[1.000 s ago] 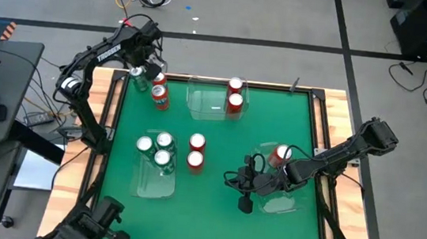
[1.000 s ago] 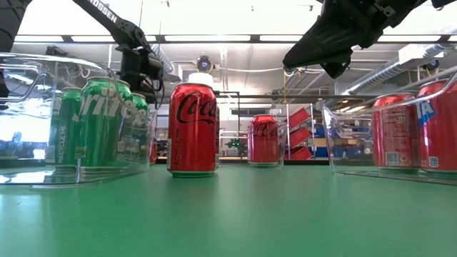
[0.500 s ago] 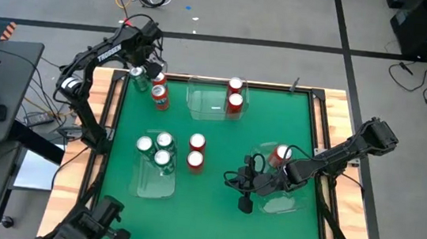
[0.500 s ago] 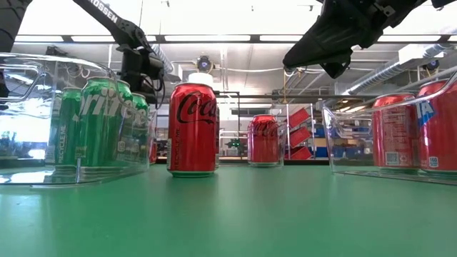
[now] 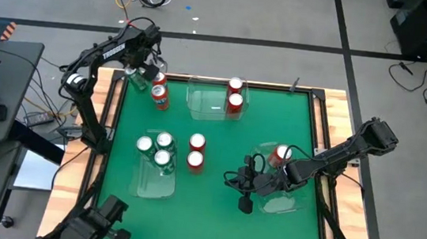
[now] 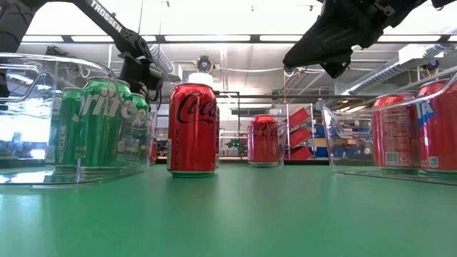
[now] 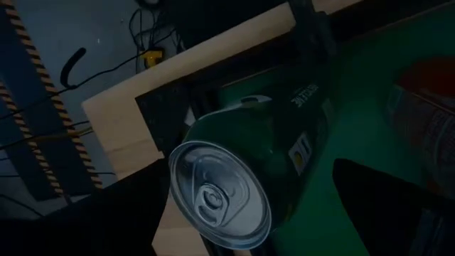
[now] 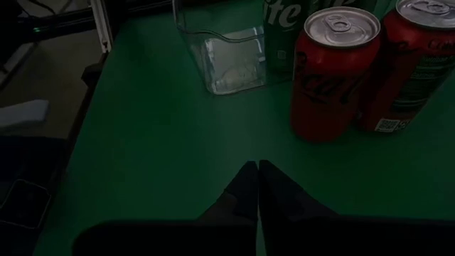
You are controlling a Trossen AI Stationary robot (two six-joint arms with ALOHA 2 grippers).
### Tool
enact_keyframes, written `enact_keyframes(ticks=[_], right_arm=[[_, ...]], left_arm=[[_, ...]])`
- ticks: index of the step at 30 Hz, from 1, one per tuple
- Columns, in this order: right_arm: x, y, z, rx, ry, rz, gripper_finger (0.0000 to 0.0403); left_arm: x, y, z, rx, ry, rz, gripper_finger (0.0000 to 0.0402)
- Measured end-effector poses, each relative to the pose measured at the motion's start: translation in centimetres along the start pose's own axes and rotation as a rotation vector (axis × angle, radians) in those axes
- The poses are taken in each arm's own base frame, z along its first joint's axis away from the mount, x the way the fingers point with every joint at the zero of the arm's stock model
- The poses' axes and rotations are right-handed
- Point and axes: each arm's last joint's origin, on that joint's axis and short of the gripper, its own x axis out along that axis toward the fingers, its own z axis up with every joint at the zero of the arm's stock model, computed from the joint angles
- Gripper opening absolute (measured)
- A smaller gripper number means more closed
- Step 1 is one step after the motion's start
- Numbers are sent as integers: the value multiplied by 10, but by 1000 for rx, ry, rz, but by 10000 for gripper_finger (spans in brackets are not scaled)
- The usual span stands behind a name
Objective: Sort soda cans
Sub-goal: Put the green soda can into the middle left transparent bin
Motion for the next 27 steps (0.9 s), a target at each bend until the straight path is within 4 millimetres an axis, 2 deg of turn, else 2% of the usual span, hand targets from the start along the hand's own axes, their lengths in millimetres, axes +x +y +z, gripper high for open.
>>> enact_keyframes(ticks=[14, 27], right_arm=[[0, 0, 0, -5, 0, 0, 0], [0, 0, 0, -7, 4, -2, 2]], left_arm=[[-18, -3, 0, 30, 12, -59, 392], [-18, -2, 1, -7, -6, -25, 392]])
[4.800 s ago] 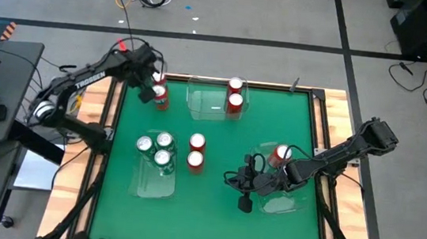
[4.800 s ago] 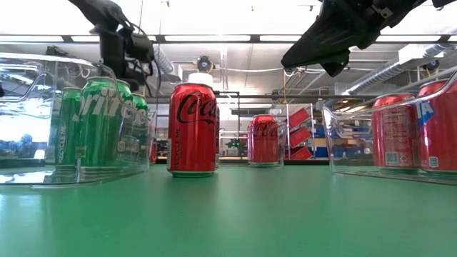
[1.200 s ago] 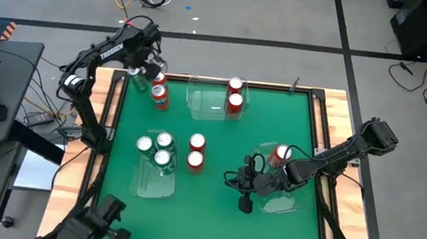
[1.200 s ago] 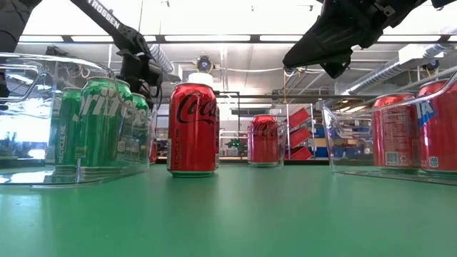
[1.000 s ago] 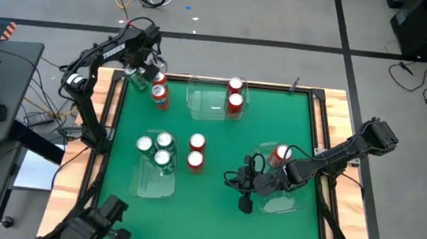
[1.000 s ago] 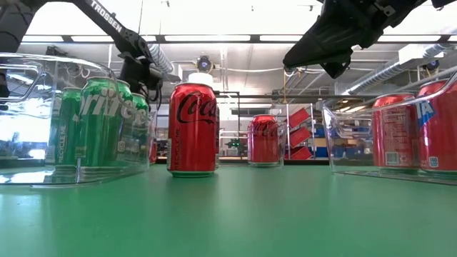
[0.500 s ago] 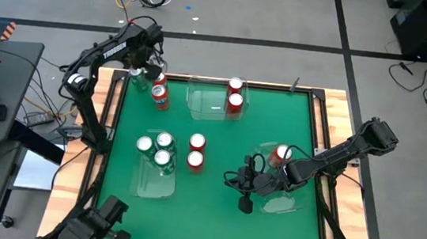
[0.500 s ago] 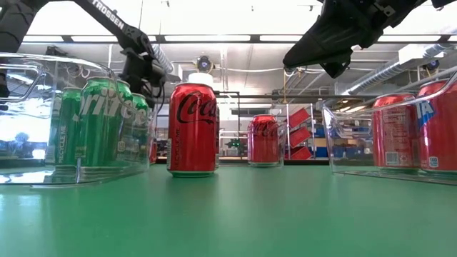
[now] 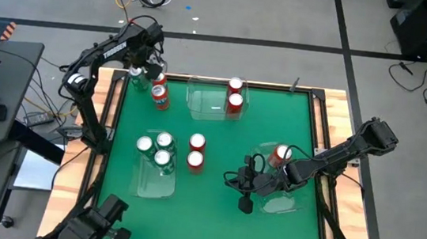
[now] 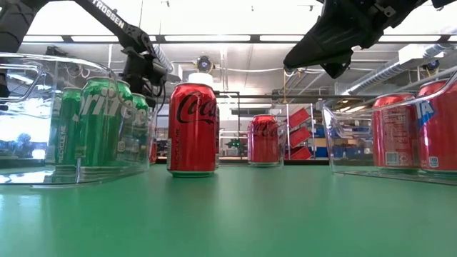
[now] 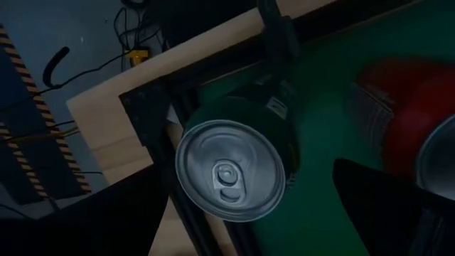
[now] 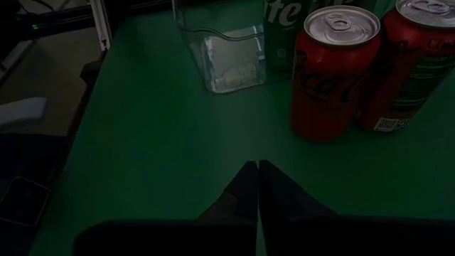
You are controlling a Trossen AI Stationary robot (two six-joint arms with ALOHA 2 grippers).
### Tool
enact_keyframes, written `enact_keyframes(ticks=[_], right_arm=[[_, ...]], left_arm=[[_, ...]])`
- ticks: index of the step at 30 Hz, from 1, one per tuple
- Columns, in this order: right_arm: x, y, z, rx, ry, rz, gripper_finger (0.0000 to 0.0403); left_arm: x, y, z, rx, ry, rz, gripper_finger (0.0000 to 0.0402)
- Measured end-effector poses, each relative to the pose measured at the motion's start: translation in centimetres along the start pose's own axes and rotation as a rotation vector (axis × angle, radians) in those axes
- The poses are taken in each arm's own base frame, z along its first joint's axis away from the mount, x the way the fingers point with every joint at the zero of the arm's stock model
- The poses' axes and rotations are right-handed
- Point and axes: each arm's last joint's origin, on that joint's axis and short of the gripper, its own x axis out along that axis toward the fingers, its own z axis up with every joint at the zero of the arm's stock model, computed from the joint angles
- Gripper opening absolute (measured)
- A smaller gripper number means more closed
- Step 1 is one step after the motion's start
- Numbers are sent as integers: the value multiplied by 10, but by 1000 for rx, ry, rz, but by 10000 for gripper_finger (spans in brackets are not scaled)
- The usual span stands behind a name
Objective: Sort soda cans
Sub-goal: Put the green soda can into the middle left transparent bin
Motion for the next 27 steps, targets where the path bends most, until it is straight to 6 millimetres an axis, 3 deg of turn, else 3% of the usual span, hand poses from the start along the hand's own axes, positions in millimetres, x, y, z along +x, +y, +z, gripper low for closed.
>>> enact_keyframes(ticks=[12, 27], right_arm=[[0, 0, 0, 0, 1, 0, 2], [0, 0, 0, -4, 1, 0, 2]], left_arm=[[14, 1, 0, -22, -5, 1, 392], [36, -5, -5, 98, 5, 3, 392]])
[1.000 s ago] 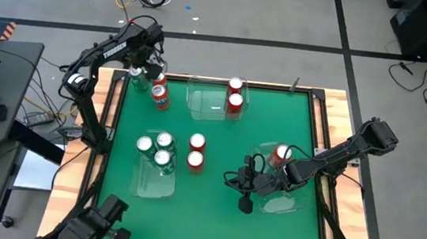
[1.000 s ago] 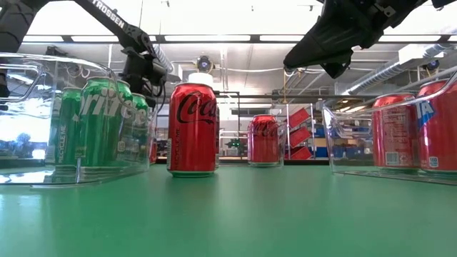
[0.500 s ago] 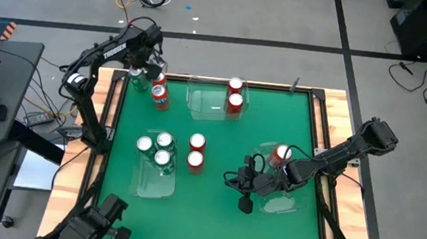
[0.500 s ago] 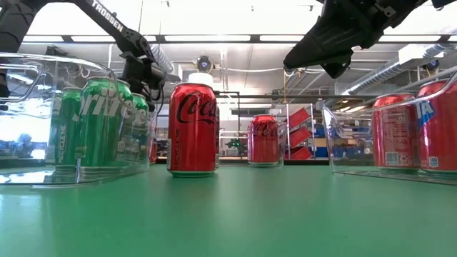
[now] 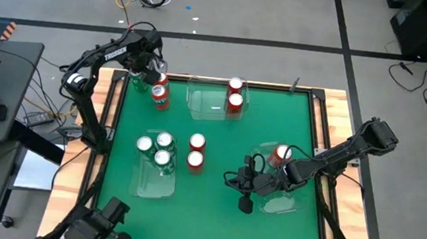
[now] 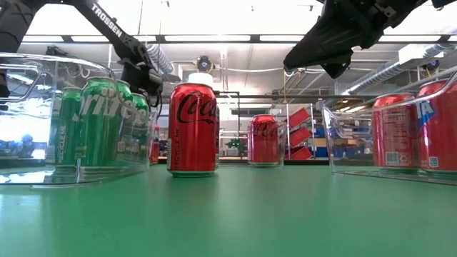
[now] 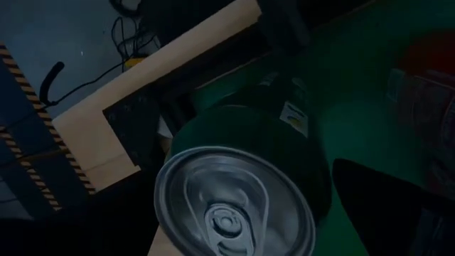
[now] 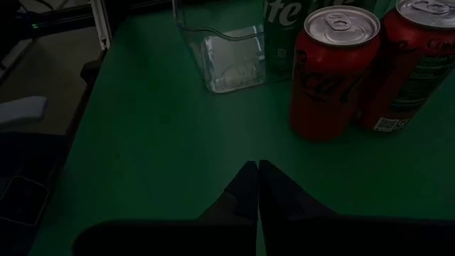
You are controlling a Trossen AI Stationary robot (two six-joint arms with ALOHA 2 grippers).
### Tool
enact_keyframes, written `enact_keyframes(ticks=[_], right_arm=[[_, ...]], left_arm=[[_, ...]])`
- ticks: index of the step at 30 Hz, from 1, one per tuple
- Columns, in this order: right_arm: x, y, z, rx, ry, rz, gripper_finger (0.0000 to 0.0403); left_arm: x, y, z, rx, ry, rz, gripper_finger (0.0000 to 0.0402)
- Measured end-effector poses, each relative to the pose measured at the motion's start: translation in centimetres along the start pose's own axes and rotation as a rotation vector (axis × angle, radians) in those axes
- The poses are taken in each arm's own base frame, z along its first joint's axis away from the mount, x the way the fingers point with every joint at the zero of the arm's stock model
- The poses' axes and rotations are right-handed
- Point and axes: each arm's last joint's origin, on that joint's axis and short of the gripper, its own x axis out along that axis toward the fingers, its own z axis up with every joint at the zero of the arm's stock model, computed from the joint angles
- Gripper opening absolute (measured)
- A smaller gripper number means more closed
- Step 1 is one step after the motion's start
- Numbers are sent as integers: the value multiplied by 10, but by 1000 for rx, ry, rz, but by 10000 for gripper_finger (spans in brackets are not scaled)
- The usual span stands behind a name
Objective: Sort soda cans
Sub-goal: Put the green soda can into the middle left transparent bin
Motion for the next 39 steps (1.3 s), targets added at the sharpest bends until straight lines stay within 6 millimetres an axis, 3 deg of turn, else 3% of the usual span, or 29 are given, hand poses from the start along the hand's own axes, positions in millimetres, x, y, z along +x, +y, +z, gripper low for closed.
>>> enact_keyframes(ticks=[6, 12, 21, 27, 32, 39], right_arm=[[0, 0, 0, 0, -1, 0, 1], [0, 0, 0, 0, -1, 0, 1], [0, 0, 0, -1, 0, 0, 0], [0, 0, 0, -7, -1, 0, 1], [0, 0, 0, -7, -2, 1, 2], [0, 0, 0, -18, -3, 1, 1]], left_arm=[[1, 0, -1, 3, -6, 15, 380], [1, 0, -1, 37, -6, 39, 299], [-7, 4, 1, 109, 22, 99, 299], [-48, 16, 6, 98, -13, 94, 299], [-95, 25, 7, 76, -92, 102, 299], [-159, 17, 3, 62, -289, 22, 299]])
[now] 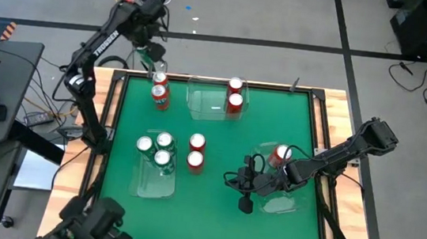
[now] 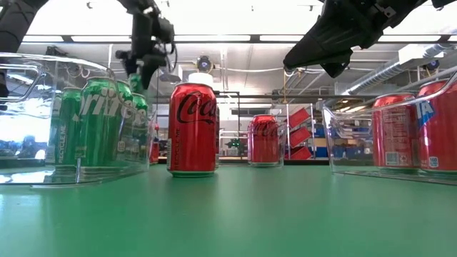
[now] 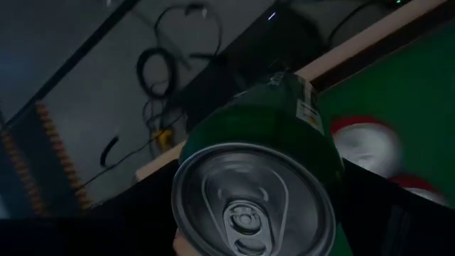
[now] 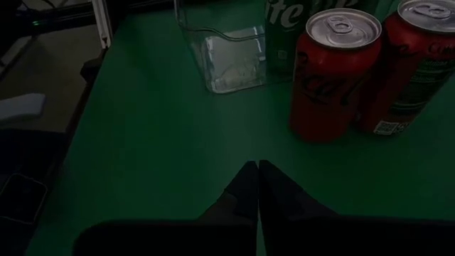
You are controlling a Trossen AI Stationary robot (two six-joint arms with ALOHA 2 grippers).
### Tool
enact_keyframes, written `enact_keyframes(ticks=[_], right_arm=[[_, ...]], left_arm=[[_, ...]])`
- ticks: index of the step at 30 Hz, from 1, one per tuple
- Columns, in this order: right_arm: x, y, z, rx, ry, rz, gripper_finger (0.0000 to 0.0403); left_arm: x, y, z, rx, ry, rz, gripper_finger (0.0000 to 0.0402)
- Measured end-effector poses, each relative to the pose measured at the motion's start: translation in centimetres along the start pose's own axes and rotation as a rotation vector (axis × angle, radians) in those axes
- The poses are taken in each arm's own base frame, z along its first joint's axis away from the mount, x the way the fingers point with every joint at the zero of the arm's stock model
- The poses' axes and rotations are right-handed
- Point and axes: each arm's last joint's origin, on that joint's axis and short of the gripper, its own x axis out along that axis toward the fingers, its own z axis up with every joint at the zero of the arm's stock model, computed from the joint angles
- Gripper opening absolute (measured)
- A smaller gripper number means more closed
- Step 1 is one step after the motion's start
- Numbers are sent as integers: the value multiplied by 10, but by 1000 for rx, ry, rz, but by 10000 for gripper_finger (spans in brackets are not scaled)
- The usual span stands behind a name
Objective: Sort soda cans
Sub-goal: Put the green soda can into the middle left transparent bin
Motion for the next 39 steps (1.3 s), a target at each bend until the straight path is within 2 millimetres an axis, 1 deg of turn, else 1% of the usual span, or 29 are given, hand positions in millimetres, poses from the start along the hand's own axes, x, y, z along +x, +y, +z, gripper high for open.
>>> enact_keyframes(ticks=[2, 4, 9, 13, 17, 20, 24, 28, 34, 39], right_arm=[[0, 0, 0, 0, 0, 0, 1], [0, 0, 0, 0, 0, 0, 1], [0, 0, 0, 0, 1, 0, 2], [0, 0, 0, 0, 1, -1, 1], [0, 0, 0, 0, 1, -1, 1], [0, 0, 0, 0, 1, -1, 0], [0, 0, 0, -1, 2, -1, 1], [0, 0, 0, 1, 2, -1, 1], [0, 0, 0, 3, 2, -1, 1], [0, 0, 0, 2, 2, -1, 2]], left_arm=[[-15, -7, 1, 18, -46, -24, 299], [-29, -19, 1, 51, -84, -40, 299], [-58, -57, -6, 169, -146, -96, 299], [-78, -87, -16, 285, -197, -132, 299], [-97, -108, -31, 360, -246, -167, 299], [-116, -125, -48, 404, -294, -209, 299], [-142, -151, -76, 506, -354, -298, 299], [-163, -170, -104, 568, -395, -366, 299], [-187, -199, -144, 614, -410, -468, 299], [-201, -213, -174, 613, -402, -536, 299]])
